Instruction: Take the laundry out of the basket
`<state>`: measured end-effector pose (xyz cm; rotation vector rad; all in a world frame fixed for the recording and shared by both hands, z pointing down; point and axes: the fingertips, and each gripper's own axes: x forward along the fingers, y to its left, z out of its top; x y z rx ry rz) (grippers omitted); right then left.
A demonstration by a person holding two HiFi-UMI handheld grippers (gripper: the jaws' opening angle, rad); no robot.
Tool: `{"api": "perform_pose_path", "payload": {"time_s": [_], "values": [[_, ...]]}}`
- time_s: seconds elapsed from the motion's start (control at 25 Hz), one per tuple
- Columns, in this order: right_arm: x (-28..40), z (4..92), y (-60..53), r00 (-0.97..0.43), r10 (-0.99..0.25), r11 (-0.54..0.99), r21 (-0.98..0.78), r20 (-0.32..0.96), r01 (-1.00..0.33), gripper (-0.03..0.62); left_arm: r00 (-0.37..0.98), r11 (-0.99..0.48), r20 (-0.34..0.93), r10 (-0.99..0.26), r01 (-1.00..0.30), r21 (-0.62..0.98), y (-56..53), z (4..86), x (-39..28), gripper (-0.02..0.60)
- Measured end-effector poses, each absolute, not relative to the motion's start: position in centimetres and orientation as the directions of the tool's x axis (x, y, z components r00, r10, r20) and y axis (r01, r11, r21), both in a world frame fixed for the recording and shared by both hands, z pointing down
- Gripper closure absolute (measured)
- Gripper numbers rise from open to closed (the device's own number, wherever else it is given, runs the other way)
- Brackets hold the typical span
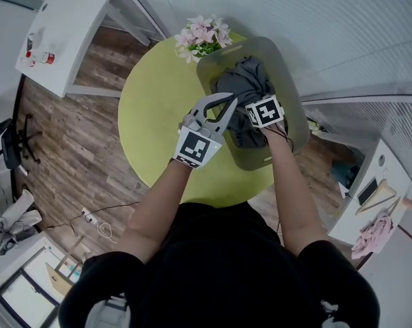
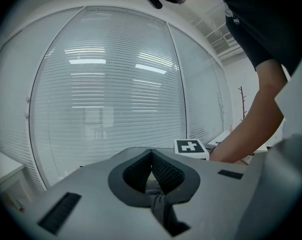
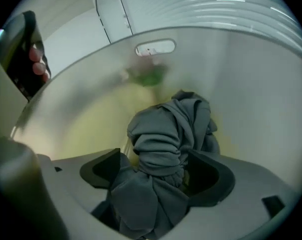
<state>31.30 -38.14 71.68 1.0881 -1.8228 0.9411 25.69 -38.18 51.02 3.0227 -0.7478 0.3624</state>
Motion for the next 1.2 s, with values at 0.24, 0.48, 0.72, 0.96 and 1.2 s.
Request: {"api": "perform_pose_path", "payload": {"time_s": [0.24, 0.48, 0.72, 0.96, 1.2], "values": [[31.8, 76.3, -37.9, -0.273, -0.238, 0.312, -0.192, 0.932, -0.93, 0.166, 0.852, -0.88, 0.233, -0.468, -0.474, -0.031, -38.6, 52.0, 25.0, 0.574], [31.4, 78.2, -38.3, -0.261, -0.204, 0.313, -0.189, 0.944, -0.931, 0.161, 0.849, -0.873, 0.228, -0.477, -0.489, -0.006, -39.0, 52.6, 24.7, 0.574], [32.1, 80.2, -38.4, -0.218, -0.181, 0.313, -0.154, 0.959, -0.937, 0.161, 0.847, -0.87, 0.226, -0.481, -0.493, -0.005, -39.2, 52.5, 24.7, 0.572], [32.0, 81.3, -38.4, -0.224, -0.179, 0.322, -0.158, 0.958, -0.933, 0.161, 0.846, -0.869, 0.229, -0.481, -0.494, 0.0, -39.0, 52.7, 24.6, 0.574], [32.1, 79.9, -38.9, -0.236, -0.208, 0.351, -0.153, 0.949, -0.924, 0.236, 0.841, -0.865, 0.233, -0.488, -0.502, 0.003, -38.8, 52.5, 24.2, 0.574]]}}
